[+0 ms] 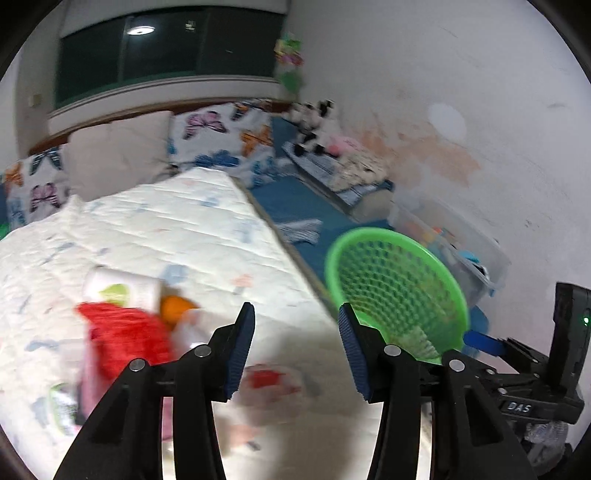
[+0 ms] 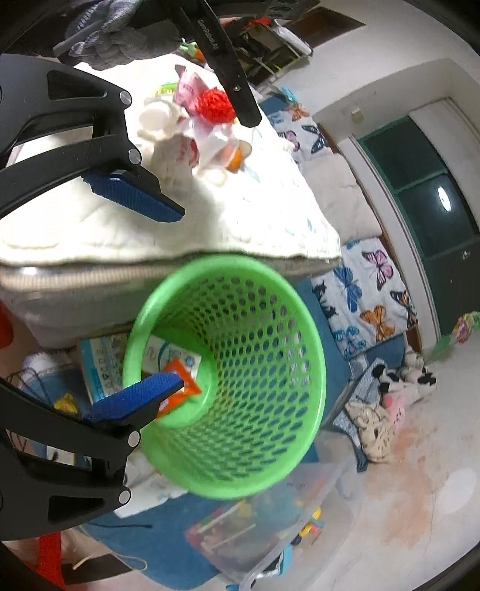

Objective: Collect trash
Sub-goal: 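Grasp the red mesh scrubber with the right tool while the left tool approaches the pink packet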

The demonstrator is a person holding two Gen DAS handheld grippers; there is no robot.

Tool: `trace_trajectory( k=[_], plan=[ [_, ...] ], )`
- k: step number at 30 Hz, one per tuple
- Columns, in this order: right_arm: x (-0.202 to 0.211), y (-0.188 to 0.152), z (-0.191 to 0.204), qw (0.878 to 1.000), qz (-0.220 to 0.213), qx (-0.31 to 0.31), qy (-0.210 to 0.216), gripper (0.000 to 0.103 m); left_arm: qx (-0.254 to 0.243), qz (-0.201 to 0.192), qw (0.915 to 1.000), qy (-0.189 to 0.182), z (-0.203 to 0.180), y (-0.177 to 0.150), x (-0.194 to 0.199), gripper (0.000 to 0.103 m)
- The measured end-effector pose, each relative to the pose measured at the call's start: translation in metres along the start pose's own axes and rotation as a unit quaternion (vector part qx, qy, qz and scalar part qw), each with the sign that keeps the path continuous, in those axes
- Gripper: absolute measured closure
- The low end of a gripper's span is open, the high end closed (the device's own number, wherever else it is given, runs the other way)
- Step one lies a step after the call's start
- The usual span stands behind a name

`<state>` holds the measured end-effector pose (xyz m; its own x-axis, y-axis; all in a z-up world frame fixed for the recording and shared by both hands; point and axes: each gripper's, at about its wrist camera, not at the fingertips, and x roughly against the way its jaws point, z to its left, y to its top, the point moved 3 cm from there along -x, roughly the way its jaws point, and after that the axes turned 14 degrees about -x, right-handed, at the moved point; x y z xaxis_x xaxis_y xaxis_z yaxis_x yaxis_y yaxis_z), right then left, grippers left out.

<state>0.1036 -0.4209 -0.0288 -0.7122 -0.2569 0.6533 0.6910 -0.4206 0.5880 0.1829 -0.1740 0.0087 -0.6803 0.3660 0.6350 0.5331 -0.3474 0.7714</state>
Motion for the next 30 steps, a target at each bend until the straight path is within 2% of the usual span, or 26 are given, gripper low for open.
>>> trace_trajectory(
  k=[6, 16, 26, 30],
  plan=[
    [-0.008, -0.003, 0.038, 0.999, 0.009, 0.036, 0.026, 0.019, 0.044, -0.014, 0.9977, 0.050, 0.049, -0.015, 0.029, 0.054],
    [-0.038, -0.008, 0.113, 0.991, 0.043, 0.094, 0.090, 0.021, 0.117, -0.013, 0.9879, 0.101, 0.113, -0.054, 0.064, 0.054],
    [-0.076, -0.015, 0.190, 0.976, 0.087, 0.128, 0.154, 0.031, 0.151, 0.002, 0.9806, 0.124, 0.141, -0.084, 0.083, 0.054],
    [-0.090, -0.016, 0.209, 0.973, 0.094, 0.138, 0.158, 0.035, 0.162, 0.002, 0.9790, 0.124, 0.147, -0.090, 0.088, 0.054]
  ],
)
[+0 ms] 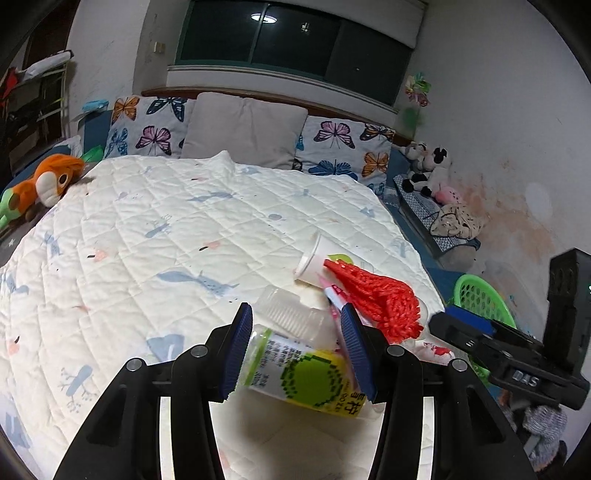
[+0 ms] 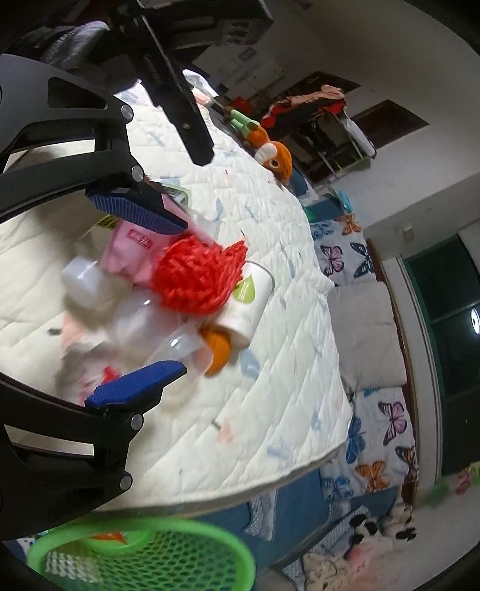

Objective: Collect trash
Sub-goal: 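Grasp the red mesh scrubber with the right tool while the left tool approaches the pink packet, then grasp the pink packet with the left tool while the right tool lifts the scrubber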

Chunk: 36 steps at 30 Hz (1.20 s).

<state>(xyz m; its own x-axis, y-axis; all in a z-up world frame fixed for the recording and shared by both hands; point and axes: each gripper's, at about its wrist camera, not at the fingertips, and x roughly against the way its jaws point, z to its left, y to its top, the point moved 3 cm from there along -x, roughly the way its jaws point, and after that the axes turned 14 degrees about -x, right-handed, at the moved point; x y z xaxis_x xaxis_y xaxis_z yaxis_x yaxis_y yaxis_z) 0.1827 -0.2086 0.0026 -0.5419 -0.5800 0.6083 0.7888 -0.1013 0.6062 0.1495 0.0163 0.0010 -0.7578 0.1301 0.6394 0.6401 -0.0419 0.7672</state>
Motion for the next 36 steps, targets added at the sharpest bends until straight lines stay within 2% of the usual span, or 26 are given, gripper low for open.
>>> trace_trajectory(
  k=[8, 10, 15, 22, 29, 36],
  plan=[
    [-0.029, 0.005, 0.009, 1.000, 0.020, 0.000, 0.000, 0.042, 0.015, 0.004, 0.9999, -0.007, 0.009, -0.002, 0.002, 0.054],
    [-0.033, 0.005, 0.013, 1.000, 0.025, 0.005, 0.001, 0.050, 0.015, 0.005, 0.9998, -0.008, 0.010, -0.002, 0.002, 0.054],
    [-0.027, 0.003, 0.011, 1.000, 0.022, -0.001, 0.009, 0.063, 0.012, 0.012, 0.9996, -0.023, 0.007, -0.003, -0.002, 0.054],
    [0.007, 0.008, 0.003, 1.000, -0.012, -0.016, 0.023, 0.065, -0.002, 0.032, 0.9979, -0.056, -0.012, -0.002, -0.016, 0.054],
    [0.046, 0.010, -0.017, 0.998, -0.049, -0.032, 0.017, 0.065, 0.003, 0.058, 0.9946, -0.086, -0.030, 0.000, -0.033, 0.054],
    [0.068, 0.007, -0.040, 0.996, -0.068, -0.052, 0.004, 0.065, 0.007, 0.090, 0.9923, -0.084, -0.045, -0.005, -0.055, 0.054]
  ],
)
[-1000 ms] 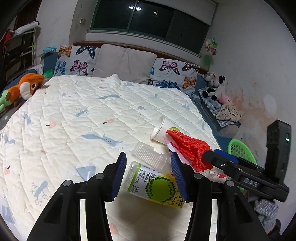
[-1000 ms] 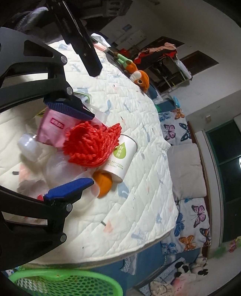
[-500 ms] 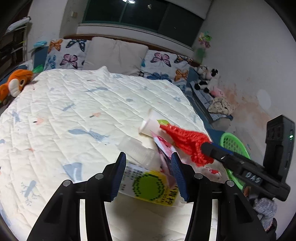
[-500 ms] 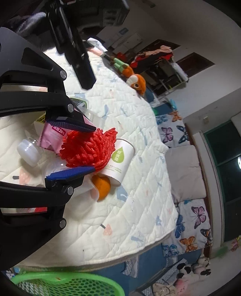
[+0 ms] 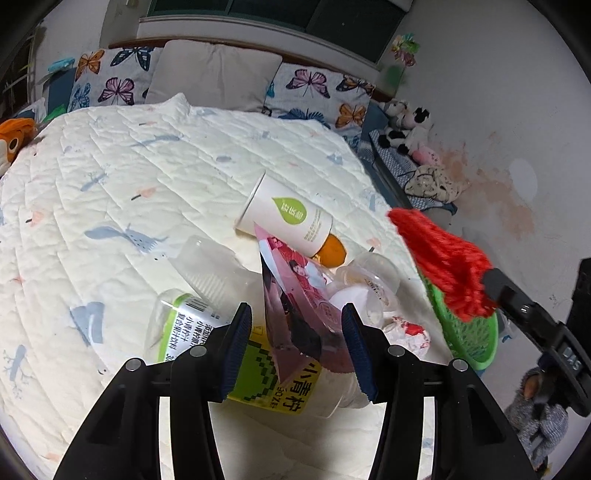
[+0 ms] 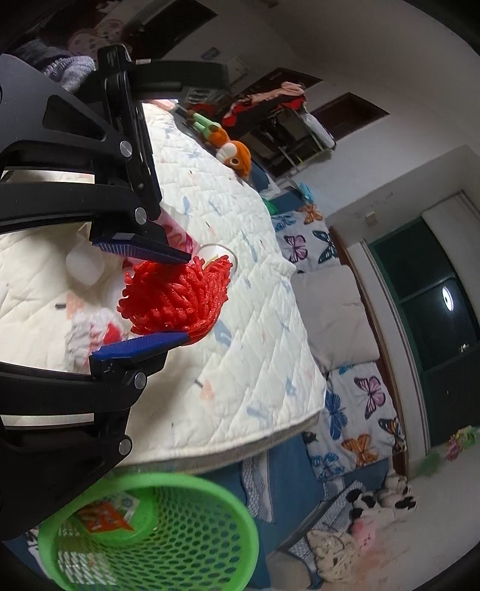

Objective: Collect trash
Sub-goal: 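Grasp the pink packet with the left tool while the right tool lifts the scrubber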

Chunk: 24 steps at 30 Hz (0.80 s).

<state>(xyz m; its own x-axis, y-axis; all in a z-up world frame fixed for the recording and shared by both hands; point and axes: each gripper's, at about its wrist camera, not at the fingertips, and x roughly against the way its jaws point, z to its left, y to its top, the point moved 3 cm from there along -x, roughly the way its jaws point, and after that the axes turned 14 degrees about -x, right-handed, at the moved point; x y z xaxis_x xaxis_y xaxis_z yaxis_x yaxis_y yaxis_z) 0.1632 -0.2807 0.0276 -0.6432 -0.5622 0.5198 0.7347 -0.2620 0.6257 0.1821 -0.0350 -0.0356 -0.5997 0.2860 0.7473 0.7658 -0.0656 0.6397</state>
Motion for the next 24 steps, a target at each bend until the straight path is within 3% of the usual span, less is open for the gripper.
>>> trace_trajectory(
  k=[6, 13, 16, 24],
  plan=[
    [0.006, -0.006, -0.012, 1.000, -0.002, -0.007, -0.012, 0.065, 0.001, 0.001, 1.0000, 0.004, -0.002, 0.002, -0.005, 0.055],
    [0.015, -0.010, -0.022, 1.000, -0.007, -0.016, -0.020, 0.065, 0.000, -0.009, 1.0000, 0.003, -0.006, 0.000, -0.005, 0.082],
    [0.018, -0.011, -0.025, 0.999, -0.009, -0.020, -0.025, 0.065, -0.005, -0.019, 0.9998, 0.004, -0.009, 0.000, -0.001, 0.089],
    [0.034, -0.010, -0.044, 0.998, -0.025, -0.034, -0.042, 0.065, -0.028, -0.054, 0.9981, 0.002, -0.022, 0.005, 0.025, 0.096]
  ],
)
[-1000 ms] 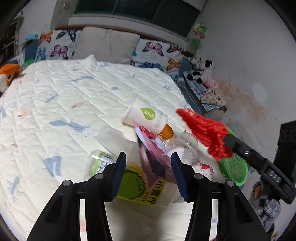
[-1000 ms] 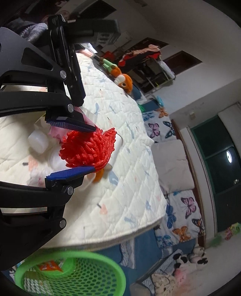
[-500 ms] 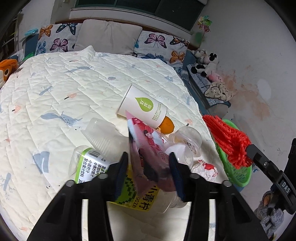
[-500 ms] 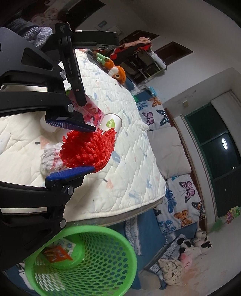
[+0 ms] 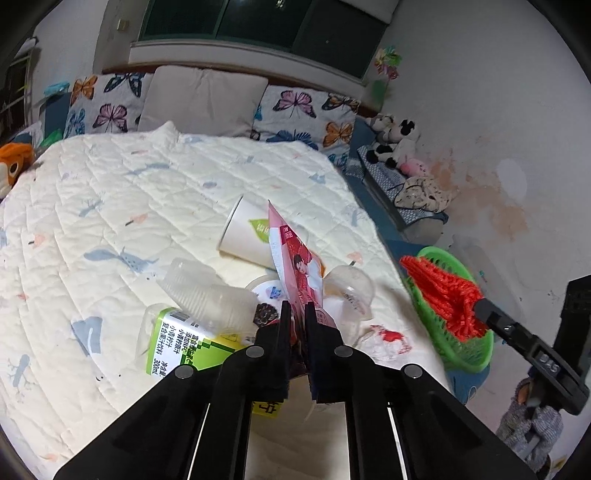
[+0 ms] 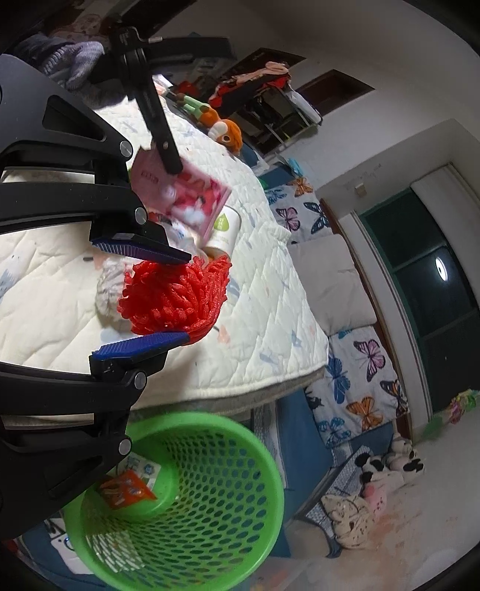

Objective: Collect trash
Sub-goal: 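Grasp the pink packet with the left tool while the right tool lifts the scrubber, then drop the scrubber and pink packet into the green basket with both tools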

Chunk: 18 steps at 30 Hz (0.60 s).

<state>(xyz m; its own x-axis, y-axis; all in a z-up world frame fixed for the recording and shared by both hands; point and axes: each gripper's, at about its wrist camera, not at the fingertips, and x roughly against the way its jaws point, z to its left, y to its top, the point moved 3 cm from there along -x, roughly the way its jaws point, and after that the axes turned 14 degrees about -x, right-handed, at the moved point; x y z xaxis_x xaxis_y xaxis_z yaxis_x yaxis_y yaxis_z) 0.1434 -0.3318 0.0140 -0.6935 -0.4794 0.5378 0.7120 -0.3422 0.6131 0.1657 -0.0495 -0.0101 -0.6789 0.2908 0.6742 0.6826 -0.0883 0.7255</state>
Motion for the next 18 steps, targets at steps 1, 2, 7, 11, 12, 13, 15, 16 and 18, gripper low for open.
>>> trace_trajectory(
  k=[1, 2, 7, 11, 12, 13, 15, 16, 18],
  plan=[
    [0.002, 0.001, -0.003, 1.000, -0.002, -0.002, -0.003, 0.065, -0.002, -0.004, 1.0000, -0.003, -0.002, 0.001, 0.003, 0.096],
    [0.004, 0.002, -0.007, 1.000, -0.004, -0.004, -0.008, 0.065, -0.006, -0.010, 0.9999, -0.006, -0.005, 0.004, 0.008, 0.096],
    [0.014, 0.005, -0.032, 0.999, -0.013, -0.019, -0.032, 0.065, -0.025, -0.026, 0.9990, -0.028, -0.025, 0.016, 0.017, 0.096],
    [0.025, 0.009, -0.053, 0.998, -0.023, -0.028, -0.058, 0.065, -0.050, -0.026, 0.9972, -0.049, -0.051, 0.029, 0.009, 0.096],
    [0.026, 0.010, -0.058, 0.997, -0.025, -0.029, -0.065, 0.065, -0.055, -0.025, 0.9968, -0.053, -0.057, 0.031, 0.006, 0.096],
    [0.028, 0.010, -0.063, 0.996, -0.028, -0.029, -0.074, 0.065, -0.062, -0.024, 0.9960, -0.059, -0.065, 0.034, 0.002, 0.096],
    [0.032, 0.013, -0.075, 0.995, -0.033, -0.029, -0.094, 0.065, -0.074, -0.020, 0.9947, -0.068, -0.079, 0.039, -0.006, 0.096],
    [0.033, 0.014, -0.082, 0.994, -0.033, -0.031, -0.102, 0.065, -0.080, -0.019, 0.9938, -0.074, -0.087, 0.041, -0.010, 0.096],
    [0.034, 0.015, -0.095, 0.992, -0.034, -0.036, -0.114, 0.065, -0.092, -0.016, 0.9922, -0.082, -0.101, 0.046, -0.018, 0.096]
  ],
)
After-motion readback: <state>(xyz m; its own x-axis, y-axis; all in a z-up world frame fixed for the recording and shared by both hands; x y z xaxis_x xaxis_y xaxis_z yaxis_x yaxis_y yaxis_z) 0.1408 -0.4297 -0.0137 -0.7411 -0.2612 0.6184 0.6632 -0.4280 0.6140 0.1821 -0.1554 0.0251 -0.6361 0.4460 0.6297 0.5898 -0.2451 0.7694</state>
